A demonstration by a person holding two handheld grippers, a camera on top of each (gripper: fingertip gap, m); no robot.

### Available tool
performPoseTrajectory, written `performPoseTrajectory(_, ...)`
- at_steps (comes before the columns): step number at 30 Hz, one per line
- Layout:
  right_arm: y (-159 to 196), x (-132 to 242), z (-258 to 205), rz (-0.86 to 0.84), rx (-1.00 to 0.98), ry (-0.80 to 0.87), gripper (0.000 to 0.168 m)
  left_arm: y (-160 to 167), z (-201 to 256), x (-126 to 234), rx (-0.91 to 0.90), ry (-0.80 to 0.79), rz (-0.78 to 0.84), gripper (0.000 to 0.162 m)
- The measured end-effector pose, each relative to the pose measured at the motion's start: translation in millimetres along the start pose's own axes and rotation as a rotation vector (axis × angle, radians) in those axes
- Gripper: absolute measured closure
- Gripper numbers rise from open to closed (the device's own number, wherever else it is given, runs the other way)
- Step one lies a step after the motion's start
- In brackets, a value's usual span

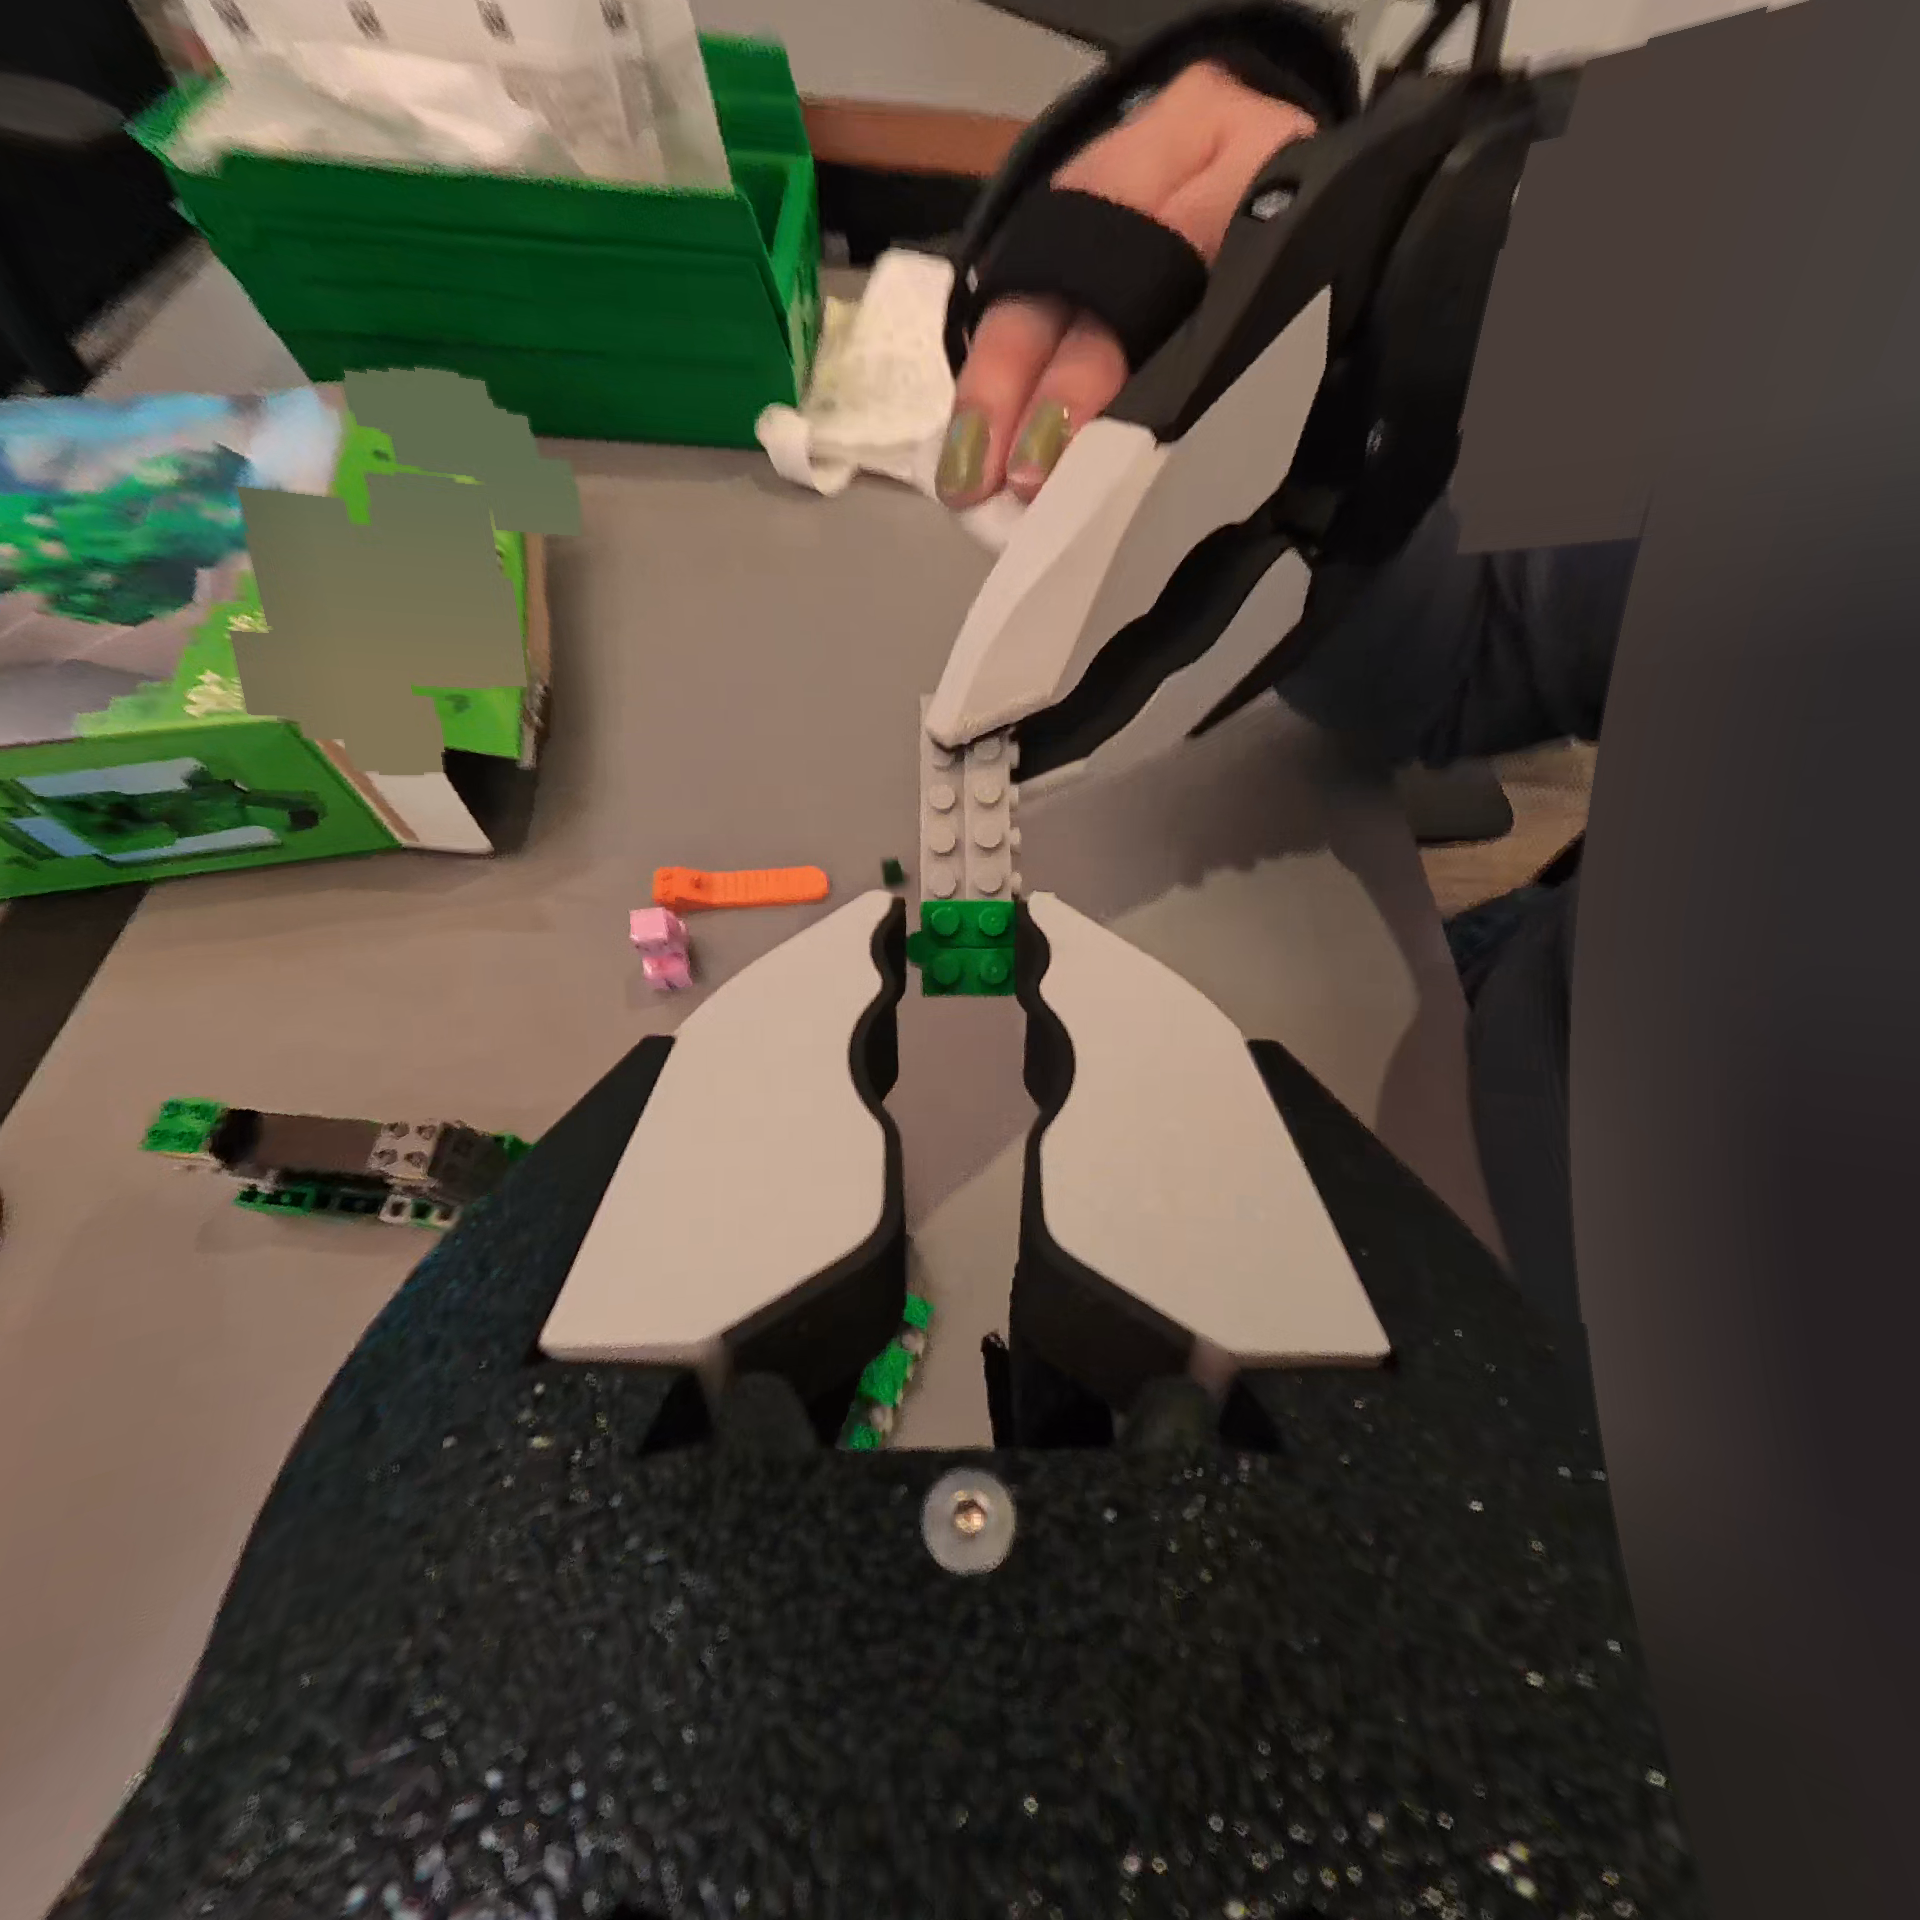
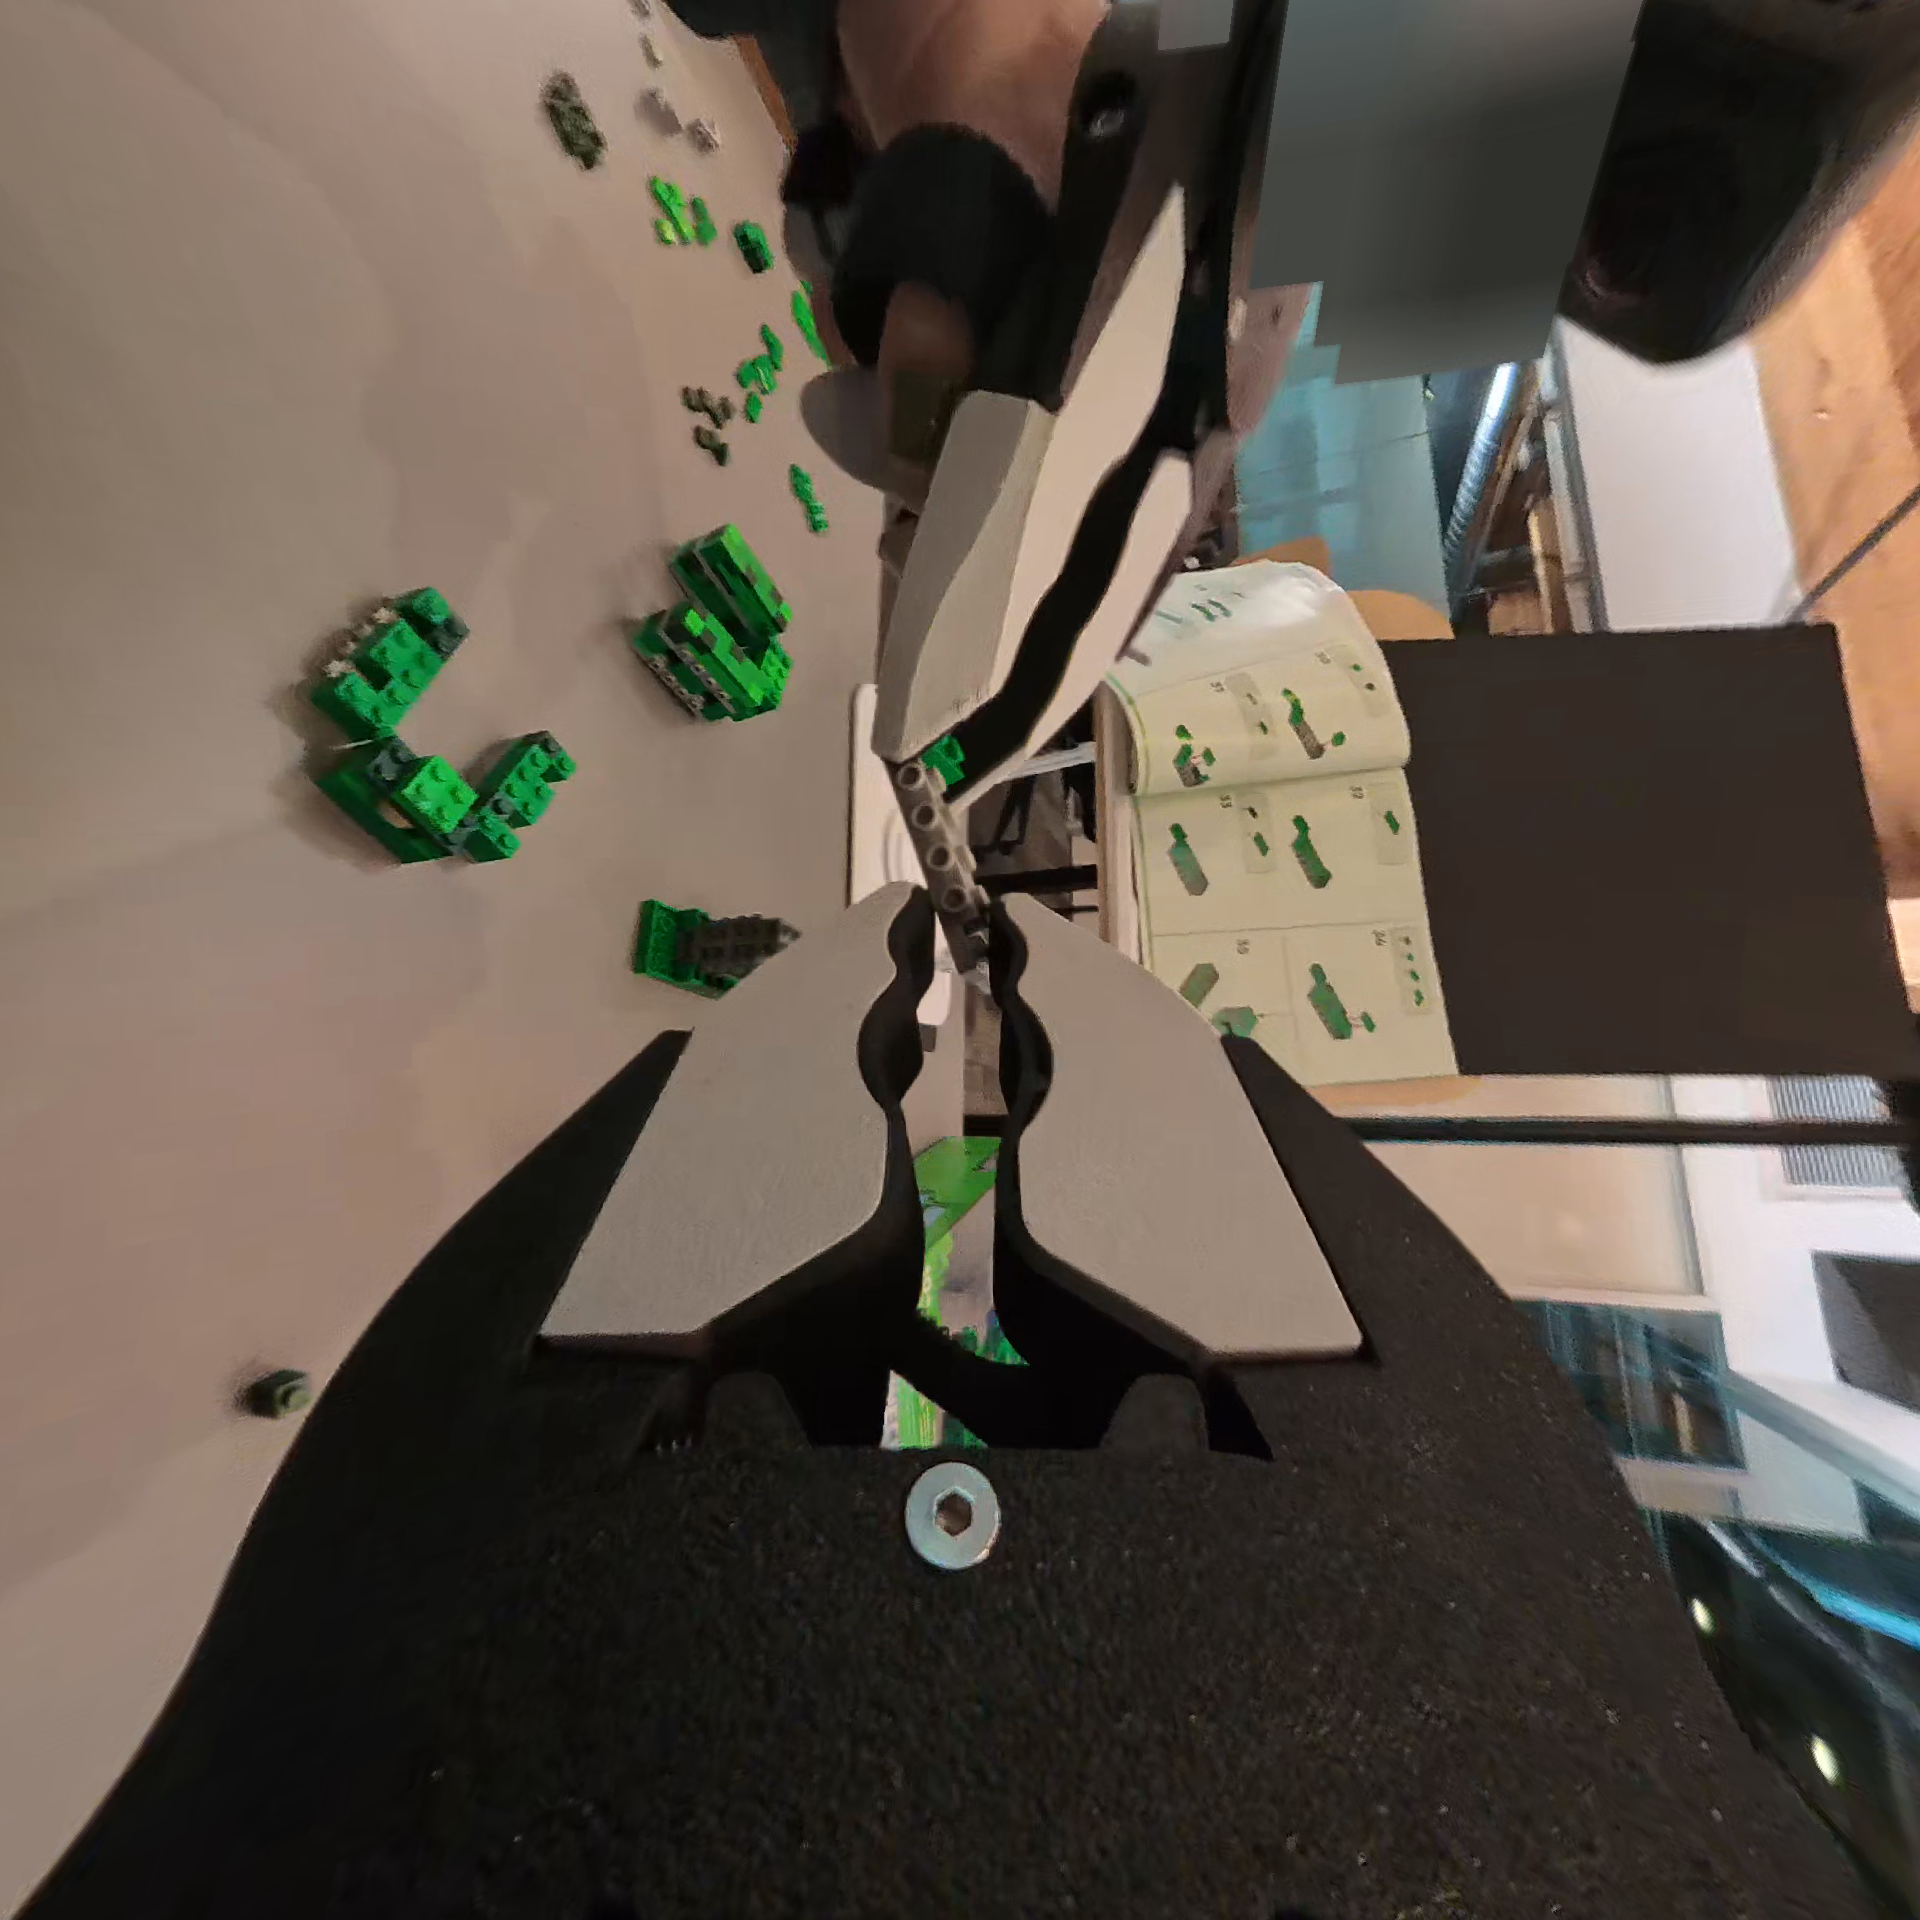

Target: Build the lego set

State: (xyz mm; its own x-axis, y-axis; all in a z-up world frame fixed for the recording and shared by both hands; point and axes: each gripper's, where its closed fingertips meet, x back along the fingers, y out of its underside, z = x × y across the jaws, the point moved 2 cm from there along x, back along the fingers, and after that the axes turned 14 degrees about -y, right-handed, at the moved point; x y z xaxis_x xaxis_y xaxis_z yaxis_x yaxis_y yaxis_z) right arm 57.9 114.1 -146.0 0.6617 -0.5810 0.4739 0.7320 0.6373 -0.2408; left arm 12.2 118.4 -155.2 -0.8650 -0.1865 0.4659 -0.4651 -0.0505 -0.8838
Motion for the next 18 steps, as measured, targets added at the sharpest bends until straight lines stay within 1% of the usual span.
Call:
performPoseTrajectory(1, 0, 1, 7, -0.002, -0.024, 0.033, 0.159, -7, -3, 4, 0.017, -0.022, 0.049, 0.143)
performPoseTrajectory(2, 1, 5, 17, 0.001, -0.043, 0.078, 0.159, -15, -9, 9, 0.046, -0.057, 0.107, 0.133)
performPoseTrajectory(3, 0, 9, 28, 0.012, -0.064, 0.128, 0.159, -24, -15, 14, 0.084, -0.094, 0.170, 0.116)
performPoseTrajectory(6, -9, 26, 61, 0.097, -0.157, 0.272, 0.159, -47, -25, 32, 0.165, -0.122, 0.370, 0.096)
performPoseTrajectory(7, -14, 32, 70, 0.136, -0.185, 0.323, 0.159, -54, -27, 37, 0.190, -0.127, 0.438, 0.093)
performPoseTrajectory(9, -25, 42, 84, 0.213, -0.222, 0.409, 0.160, -72, -27, 46, 0.229, -0.123, 0.605, 0.092)
performPoseTrajectory(11, -35, 46, 92, 0.253, -0.222, 0.453, 0.160, -86, -20, 54, 0.231, -0.093, 0.758, 0.101)
performPoseTrajectory(12, -37, 46, 93, 0.259, -0.217, 0.461, 0.160, -92, -15, 57, 0.231, -0.077, 0.811, 0.103)
performPoseTrajectory(14, -41, 44, 93, 0.266, -0.203, 0.466, 0.160, -98, -9, 59, 0.223, -0.071, 0.879, 0.106)
performPoseTrajectory(16, -42, 43, 94, 0.273, -0.200, 0.470, 0.160, -101, -7, 58, 0.225, -0.083, 0.909, 0.109)
performPoseTrajectory(18, -45, 41, 93, 0.293, -0.202, 0.459, 0.160, -104, -4, 62, 0.226, -0.079, 0.959, 0.120)
